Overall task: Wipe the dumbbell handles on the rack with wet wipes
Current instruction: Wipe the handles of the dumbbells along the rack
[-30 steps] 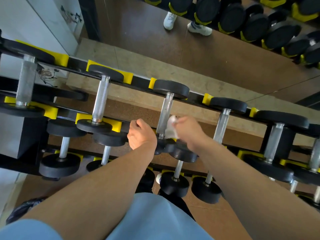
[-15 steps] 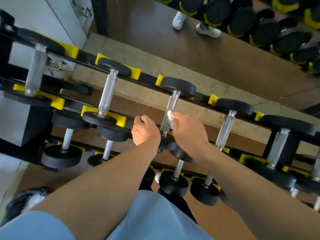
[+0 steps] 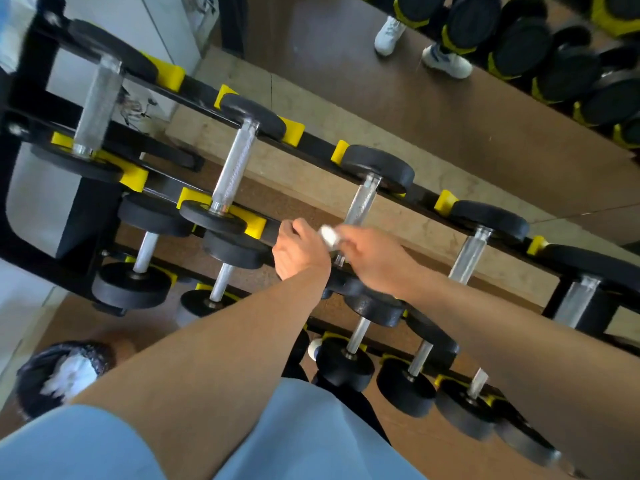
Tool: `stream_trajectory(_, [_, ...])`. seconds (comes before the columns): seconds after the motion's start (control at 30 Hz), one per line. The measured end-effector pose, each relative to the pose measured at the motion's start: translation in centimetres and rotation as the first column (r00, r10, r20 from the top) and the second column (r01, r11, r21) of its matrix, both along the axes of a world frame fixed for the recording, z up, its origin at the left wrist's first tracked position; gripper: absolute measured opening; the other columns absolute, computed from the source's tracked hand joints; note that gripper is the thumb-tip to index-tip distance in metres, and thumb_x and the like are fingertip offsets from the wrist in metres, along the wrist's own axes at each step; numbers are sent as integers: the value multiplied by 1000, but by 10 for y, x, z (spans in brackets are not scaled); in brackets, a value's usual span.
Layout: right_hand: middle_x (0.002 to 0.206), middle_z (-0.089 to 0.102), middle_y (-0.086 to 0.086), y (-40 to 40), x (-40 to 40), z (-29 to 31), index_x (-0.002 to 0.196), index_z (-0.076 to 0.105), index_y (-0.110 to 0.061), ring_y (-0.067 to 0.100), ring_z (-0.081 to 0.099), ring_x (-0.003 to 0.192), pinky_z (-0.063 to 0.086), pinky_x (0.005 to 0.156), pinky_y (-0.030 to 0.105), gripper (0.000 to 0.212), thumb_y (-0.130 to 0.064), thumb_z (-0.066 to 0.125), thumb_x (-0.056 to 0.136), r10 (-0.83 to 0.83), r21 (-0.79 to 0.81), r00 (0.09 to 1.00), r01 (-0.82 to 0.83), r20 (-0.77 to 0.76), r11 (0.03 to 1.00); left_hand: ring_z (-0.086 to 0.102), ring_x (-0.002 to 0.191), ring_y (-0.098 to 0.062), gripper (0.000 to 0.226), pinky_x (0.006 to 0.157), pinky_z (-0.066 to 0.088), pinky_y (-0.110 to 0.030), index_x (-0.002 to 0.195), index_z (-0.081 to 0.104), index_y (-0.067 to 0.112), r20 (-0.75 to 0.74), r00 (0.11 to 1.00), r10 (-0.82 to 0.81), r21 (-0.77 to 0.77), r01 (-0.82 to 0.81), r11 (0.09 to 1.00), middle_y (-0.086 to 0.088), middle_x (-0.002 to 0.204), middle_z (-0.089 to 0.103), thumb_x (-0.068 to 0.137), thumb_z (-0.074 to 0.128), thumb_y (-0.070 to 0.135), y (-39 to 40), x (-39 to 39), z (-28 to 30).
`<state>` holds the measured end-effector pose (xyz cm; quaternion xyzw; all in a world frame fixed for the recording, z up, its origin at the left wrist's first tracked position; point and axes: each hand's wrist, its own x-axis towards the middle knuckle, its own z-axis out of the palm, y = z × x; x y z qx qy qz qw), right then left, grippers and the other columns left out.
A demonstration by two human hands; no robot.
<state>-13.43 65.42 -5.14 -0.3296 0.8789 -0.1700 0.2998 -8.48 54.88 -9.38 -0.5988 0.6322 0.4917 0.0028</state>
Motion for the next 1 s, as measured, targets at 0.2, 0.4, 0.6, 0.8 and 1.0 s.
stream_trajectory(0.2, [123,68,13,-1,-67,-10,120,67,-4,30,58,126,32,118,43,41,-3,40,88,447,134,611,-488,-653,862,55,80,-22,40,73,39,-35,102,65,17,-24,1000,14,10,-14,1000,-3,92,61,101,27,32,1,0,-1])
stream_trajectory(0.4, [149,49,9,26,-21,-27,138,56,-12,24,35,145,21,123,43,49,-3,48,91,374,124,813,-358,-446,926,52,80,-24,40,74,35,-33,101,65,16,-24,1000,20,38,-19,999,-3,90,58,102,27,29,0,0,-3])
stream_trajectory(0.6, [138,61,0,36,38,-20,139,56,-19,18,61,120,47,99,25,40,-10,50,100,-132,-74,990,135,43,988,51,86,-26,40,75,35,-36,99,65,16,-27,1000,13,52,-11,999,-6,97,60,101,27,28,-2,0,-7])
stream_trajectory(0.8, [113,67,-2,49,43,-3,130,58,-19,14,60,94,41,71,24,30,-21,40,106,-430,184,896,406,111,895,47,83,-25,38,76,34,-36,104,61,17,-23,999,-22,79,24,997,-6,97,59,102,26,31,-3,2,0])
stream_trajectory(1.0, [102,61,-2,54,74,24,118,53,-26,12,58,84,48,74,35,20,-23,37,107,-711,130,695,700,101,703,49,86,-23,42,78,37,-36,119,60,15,-13,994,-108,81,108,991,-12,111,63,104,27,35,-9,5,6])
